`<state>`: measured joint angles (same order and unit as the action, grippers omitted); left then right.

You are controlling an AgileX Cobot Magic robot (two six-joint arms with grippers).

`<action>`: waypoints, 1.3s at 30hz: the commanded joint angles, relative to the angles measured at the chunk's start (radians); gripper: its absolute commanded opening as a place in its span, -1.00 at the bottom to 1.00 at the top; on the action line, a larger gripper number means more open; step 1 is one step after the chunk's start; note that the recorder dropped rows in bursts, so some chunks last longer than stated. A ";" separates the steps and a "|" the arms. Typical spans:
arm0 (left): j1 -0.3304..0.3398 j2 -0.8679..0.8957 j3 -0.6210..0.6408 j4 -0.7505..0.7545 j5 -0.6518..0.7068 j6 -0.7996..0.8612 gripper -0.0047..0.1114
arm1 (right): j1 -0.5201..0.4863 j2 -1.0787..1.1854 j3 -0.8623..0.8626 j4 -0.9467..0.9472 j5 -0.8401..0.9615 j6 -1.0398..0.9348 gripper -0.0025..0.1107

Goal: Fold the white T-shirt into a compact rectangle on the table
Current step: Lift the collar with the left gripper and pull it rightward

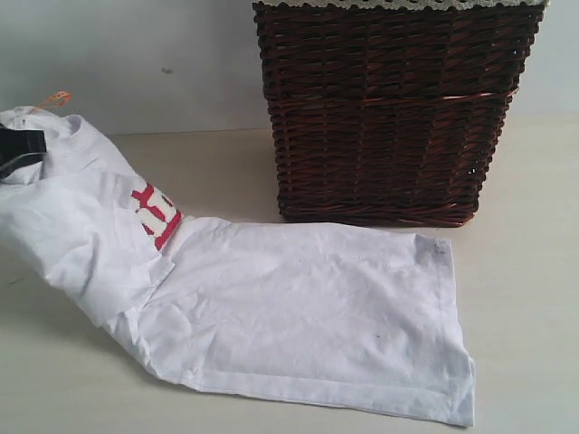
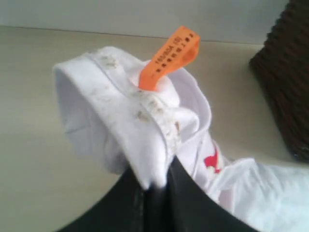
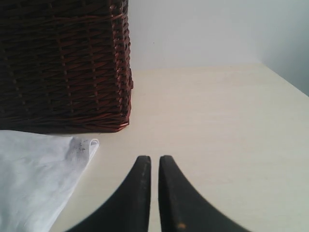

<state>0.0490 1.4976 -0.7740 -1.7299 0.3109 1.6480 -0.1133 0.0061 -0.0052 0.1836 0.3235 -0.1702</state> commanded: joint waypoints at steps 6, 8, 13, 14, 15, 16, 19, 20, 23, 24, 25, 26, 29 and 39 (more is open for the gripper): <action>0.189 -0.008 0.004 -0.014 -0.060 -0.008 -0.92 | 0.003 -0.006 0.005 0.001 -0.011 -0.001 -0.83; 0.239 -0.008 0.024 -0.014 -0.059 -0.008 -0.92 | 0.003 -0.006 0.005 0.001 -0.011 -0.003 -0.83; 0.307 -0.008 0.090 -0.014 -0.056 0.058 -0.92 | 0.003 -0.006 0.005 0.001 -0.011 -0.003 -0.83; 0.313 -0.008 0.102 -0.014 -0.056 0.080 -0.92 | 0.003 -0.006 0.005 0.001 -0.011 -0.003 -0.83; 0.317 -0.008 0.112 -0.014 -0.064 0.088 -0.92 | 0.003 -0.006 0.005 0.001 -0.011 -0.003 -0.83; 0.326 -0.008 0.117 -0.014 -0.075 0.087 -0.92 | 0.003 -0.006 0.005 0.001 -0.011 -0.003 -0.83; 0.364 -0.008 0.119 -0.014 -0.103 0.081 -0.92 | 0.003 -0.006 0.005 0.001 -0.011 -0.003 -0.83; 0.383 -0.008 0.117 -0.014 -0.105 0.081 -0.92 | 0.003 -0.006 0.005 0.001 -0.011 -0.003 -0.83; 0.443 -0.008 0.117 -0.014 -0.106 0.083 -0.92 | 0.003 -0.006 0.005 0.001 -0.011 -0.003 -0.83; 0.460 -0.008 0.117 -0.014 -0.106 0.083 -0.92 | 0.003 -0.006 0.005 0.001 -0.011 -0.003 -0.83; 0.482 -0.008 0.117 -0.014 -0.106 0.083 -0.92 | 0.003 -0.006 0.005 0.001 -0.011 -0.003 -0.83; 0.494 -0.008 0.117 -0.014 -0.106 0.085 -0.92 | 0.003 -0.006 0.005 0.001 -0.011 -0.003 -0.83; 0.516 -0.008 0.117 -0.014 -0.088 0.117 -0.92 | 0.003 -0.006 0.005 0.001 -0.011 -0.001 -0.83; 0.503 -0.010 0.084 -0.014 -0.017 0.230 -0.92 | 0.003 -0.006 0.005 0.001 -0.011 -0.003 -0.83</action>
<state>0.5619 1.4976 -0.6633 -1.7357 0.2712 1.8345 -0.1133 0.0061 -0.0052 0.1836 0.3235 -0.1702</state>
